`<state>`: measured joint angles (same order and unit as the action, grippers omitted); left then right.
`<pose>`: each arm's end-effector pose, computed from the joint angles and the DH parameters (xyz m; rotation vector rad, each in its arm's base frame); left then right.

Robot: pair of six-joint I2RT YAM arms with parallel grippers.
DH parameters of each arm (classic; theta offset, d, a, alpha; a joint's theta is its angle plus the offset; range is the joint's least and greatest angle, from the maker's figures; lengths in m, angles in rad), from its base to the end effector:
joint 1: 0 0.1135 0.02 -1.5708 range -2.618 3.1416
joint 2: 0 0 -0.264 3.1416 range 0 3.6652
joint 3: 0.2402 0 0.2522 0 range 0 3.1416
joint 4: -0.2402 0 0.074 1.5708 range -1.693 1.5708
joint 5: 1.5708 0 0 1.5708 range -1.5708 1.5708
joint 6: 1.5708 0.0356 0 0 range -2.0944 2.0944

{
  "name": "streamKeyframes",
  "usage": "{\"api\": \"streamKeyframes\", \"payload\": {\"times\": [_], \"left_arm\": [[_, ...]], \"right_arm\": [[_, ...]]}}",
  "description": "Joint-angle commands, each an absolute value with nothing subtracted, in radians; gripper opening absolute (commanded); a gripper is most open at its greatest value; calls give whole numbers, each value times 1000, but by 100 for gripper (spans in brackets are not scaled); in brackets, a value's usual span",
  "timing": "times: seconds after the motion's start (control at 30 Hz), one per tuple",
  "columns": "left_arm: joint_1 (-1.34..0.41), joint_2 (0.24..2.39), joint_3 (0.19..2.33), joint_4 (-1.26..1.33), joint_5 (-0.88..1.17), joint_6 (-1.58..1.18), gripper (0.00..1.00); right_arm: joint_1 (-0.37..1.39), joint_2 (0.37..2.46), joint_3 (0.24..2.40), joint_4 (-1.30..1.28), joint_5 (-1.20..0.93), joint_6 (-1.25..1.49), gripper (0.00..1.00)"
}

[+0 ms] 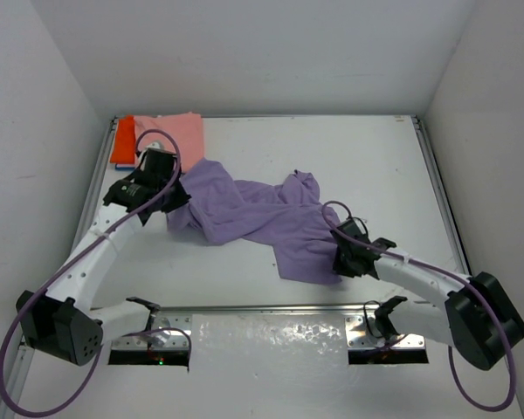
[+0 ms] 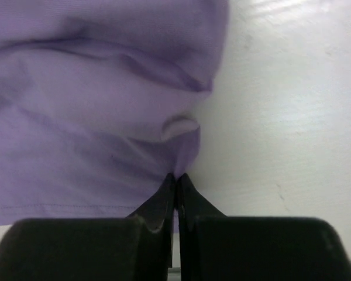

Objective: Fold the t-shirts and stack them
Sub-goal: Flatten out the tshirt

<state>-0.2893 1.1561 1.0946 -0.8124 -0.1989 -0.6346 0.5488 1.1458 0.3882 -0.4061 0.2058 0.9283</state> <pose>0.2241 -0.0594 0.3164 -0.5037 2.3764 -0.1762 0.1518 0.0843 0.1293 0.5657 2.6401 0.1690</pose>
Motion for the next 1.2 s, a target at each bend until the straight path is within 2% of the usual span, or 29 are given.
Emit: {"api": "streamKeyframes", "payload": {"times": [0.0,0.07,0.17,0.27,0.5,0.7,0.83,1.0,1.17], "left_arm": [[-302,1164,1150,-790,-212,-626,0],[-302,1175,1176,-790,-212,-627,0],[-304,1210,1241,-802,-199,-635,0],[-304,1227,1326,-824,-195,-646,0],[-311,1238,1586,-928,-187,-725,0],[-311,1180,1853,-977,-245,-761,0],[-311,1111,1882,-951,-177,-825,0],[-311,1037,1939,-998,-132,-857,0],[-310,1023,2074,-1055,-141,-880,0]], "right_arm": [[557,1151,428,-573,290,933,0],[554,1103,494,-679,337,910,0],[528,1059,766,-820,461,861,0],[476,1049,918,-923,538,830,0],[407,980,1302,-1058,702,801,0],[407,999,1676,-1109,897,688,0],[407,1009,1901,-1108,943,635,0],[407,950,2000,-1008,936,536,0],[407,893,2008,-913,925,436,0]]}}
